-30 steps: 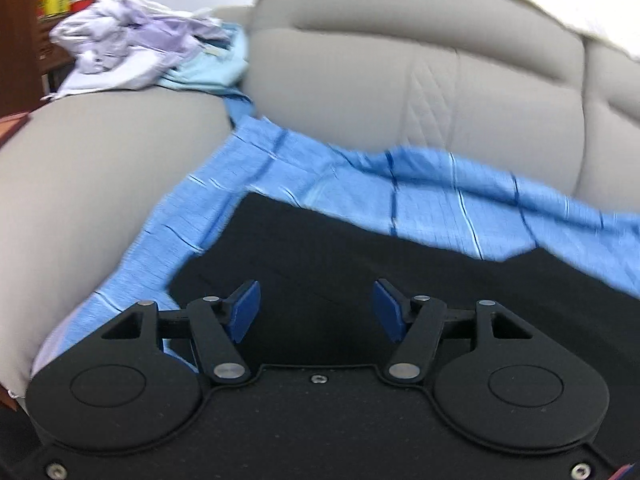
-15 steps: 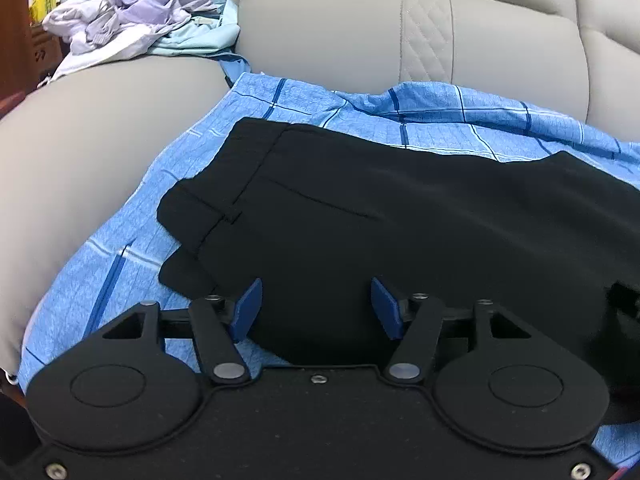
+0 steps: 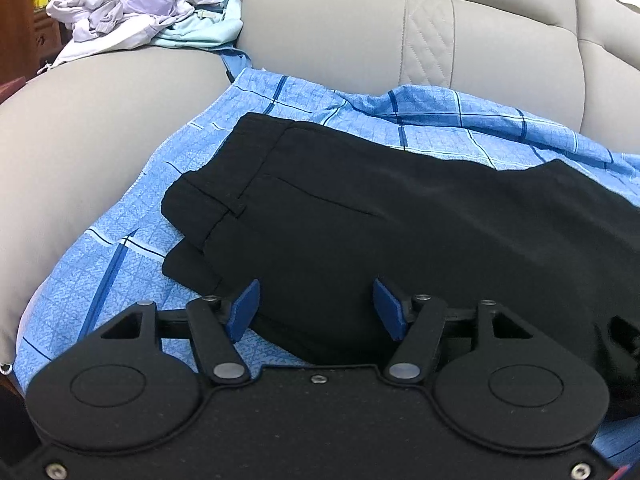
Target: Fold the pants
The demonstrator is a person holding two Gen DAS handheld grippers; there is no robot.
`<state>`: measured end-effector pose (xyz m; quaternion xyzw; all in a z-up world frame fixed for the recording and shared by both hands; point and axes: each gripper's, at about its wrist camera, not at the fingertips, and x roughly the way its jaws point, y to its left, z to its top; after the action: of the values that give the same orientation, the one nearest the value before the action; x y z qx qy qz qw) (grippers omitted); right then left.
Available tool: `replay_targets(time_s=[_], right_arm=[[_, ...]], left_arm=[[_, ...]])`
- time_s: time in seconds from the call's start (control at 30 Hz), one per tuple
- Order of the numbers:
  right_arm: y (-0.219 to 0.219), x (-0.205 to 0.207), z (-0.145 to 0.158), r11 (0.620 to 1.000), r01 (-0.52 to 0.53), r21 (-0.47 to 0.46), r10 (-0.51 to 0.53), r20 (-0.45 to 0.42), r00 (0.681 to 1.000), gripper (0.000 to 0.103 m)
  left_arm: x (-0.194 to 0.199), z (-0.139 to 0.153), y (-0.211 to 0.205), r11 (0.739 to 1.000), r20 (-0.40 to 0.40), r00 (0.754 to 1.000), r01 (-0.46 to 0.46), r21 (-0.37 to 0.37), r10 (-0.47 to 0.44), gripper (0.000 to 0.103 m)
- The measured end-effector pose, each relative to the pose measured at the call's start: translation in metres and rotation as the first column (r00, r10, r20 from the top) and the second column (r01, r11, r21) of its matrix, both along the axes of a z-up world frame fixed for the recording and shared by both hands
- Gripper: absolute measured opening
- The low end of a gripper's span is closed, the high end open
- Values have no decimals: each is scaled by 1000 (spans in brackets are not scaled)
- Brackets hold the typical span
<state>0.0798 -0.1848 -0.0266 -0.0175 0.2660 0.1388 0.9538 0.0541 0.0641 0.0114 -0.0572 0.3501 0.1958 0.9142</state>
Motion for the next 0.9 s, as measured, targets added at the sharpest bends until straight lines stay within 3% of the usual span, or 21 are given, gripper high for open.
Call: replay_targets(time_s=[0.17,0.27,0.37,0.5,0.6,0.67,0.73,0.8,0.9], right_arm=[[-57,-2,17,979,164,119,-168,27,985,103],[-118,-5,25,920,335,204,-347,25,938,103],[-189,-14,26,809,524,267,-544,1,839,102],[-287,-32,21,612,716,337,-745,-58,664,101],[-349,-44,9,454,796,401,-833,-125,539,100],[-383,-51,-1,373,813,448,-853,-178,490,100],[-410,-53,-12,313,812,493,-852,-232,470,98],[-428,-54,-22,280,809,516,-842,-272,465,97],[-443,-48,-28,291,797,529,-836,-265,481,97]], left_arm=[[0,13,-10,1000,32,999,27,8,-27,61],[0,18,-21,997,59,996,72,18,-73,62],[5,17,-29,994,58,992,109,12,-109,62],[15,11,-40,992,26,992,125,15,-126,62],[20,8,-47,990,5,990,138,20,-138,62],[25,2,-48,992,-20,992,127,8,-126,62],[29,-3,-45,995,-39,994,99,-3,-99,63],[31,-4,-45,997,-40,996,82,13,-81,64],[33,-4,-44,996,-50,995,82,26,-81,64]])
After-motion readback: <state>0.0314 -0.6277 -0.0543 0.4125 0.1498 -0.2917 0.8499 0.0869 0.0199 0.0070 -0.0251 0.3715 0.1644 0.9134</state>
